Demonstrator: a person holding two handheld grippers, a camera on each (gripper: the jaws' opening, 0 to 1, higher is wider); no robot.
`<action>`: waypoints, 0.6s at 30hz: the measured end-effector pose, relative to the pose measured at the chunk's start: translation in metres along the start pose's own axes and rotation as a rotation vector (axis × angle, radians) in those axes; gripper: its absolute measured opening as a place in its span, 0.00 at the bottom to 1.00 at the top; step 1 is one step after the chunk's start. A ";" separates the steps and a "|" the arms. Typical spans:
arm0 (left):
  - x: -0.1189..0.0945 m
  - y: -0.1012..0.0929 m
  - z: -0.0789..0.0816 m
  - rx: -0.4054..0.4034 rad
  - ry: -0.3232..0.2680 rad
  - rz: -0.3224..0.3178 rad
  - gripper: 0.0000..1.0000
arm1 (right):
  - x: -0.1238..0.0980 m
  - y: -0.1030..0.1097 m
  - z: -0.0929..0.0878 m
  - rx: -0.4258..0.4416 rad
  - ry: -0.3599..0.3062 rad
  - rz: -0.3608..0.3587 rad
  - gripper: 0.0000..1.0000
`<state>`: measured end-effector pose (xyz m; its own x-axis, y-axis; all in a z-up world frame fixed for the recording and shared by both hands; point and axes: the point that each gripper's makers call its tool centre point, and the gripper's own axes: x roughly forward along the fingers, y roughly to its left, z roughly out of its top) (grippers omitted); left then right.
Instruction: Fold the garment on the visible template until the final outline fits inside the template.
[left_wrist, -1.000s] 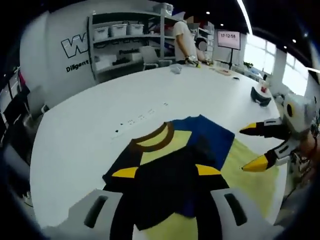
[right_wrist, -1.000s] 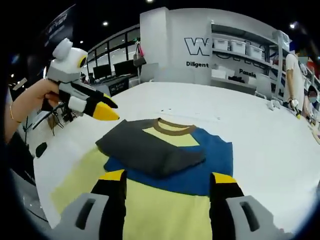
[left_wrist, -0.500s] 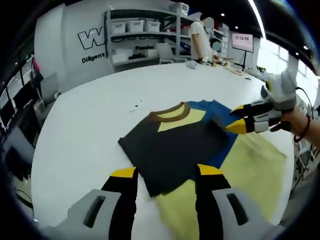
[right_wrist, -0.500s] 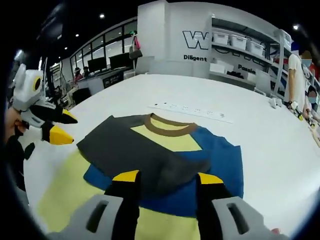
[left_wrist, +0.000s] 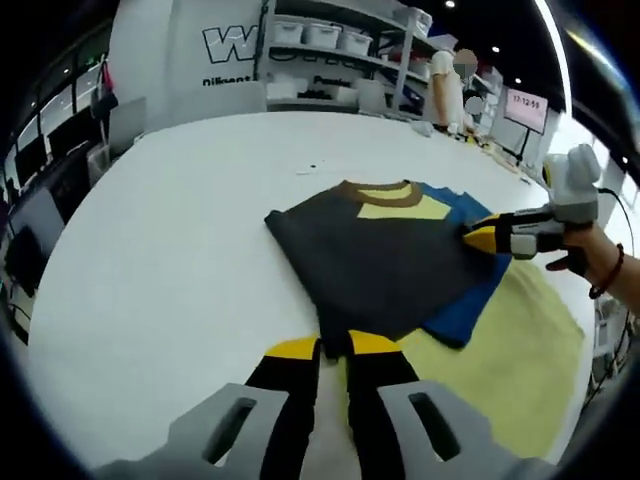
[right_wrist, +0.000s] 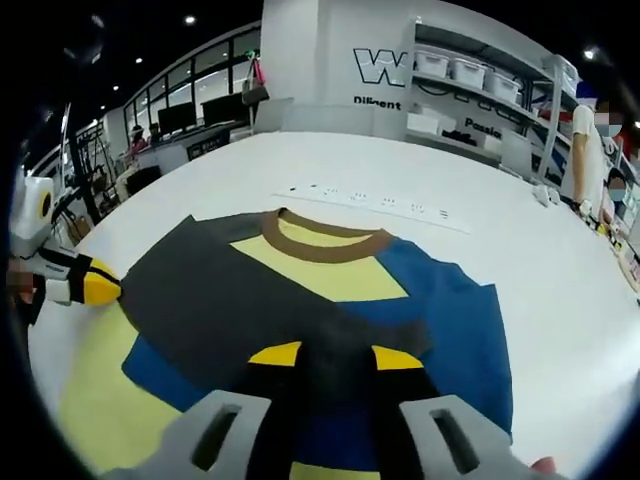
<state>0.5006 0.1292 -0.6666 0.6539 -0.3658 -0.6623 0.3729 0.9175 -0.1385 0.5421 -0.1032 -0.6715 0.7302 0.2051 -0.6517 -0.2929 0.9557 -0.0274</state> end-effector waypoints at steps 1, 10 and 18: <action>0.001 0.000 -0.002 -0.004 0.006 0.004 0.09 | -0.001 -0.001 0.000 -0.008 -0.001 -0.005 0.14; -0.012 -0.002 -0.006 -0.116 -0.045 0.056 0.05 | -0.020 -0.015 0.000 0.025 -0.015 -0.083 0.00; -0.015 -0.001 -0.011 -0.156 -0.059 0.074 0.05 | -0.041 -0.026 -0.020 0.171 -0.009 -0.169 0.00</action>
<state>0.4834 0.1357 -0.6643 0.7149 -0.3008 -0.6312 0.2189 0.9536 -0.2066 0.5075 -0.1407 -0.6591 0.7655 0.0400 -0.6422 -0.0576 0.9983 -0.0065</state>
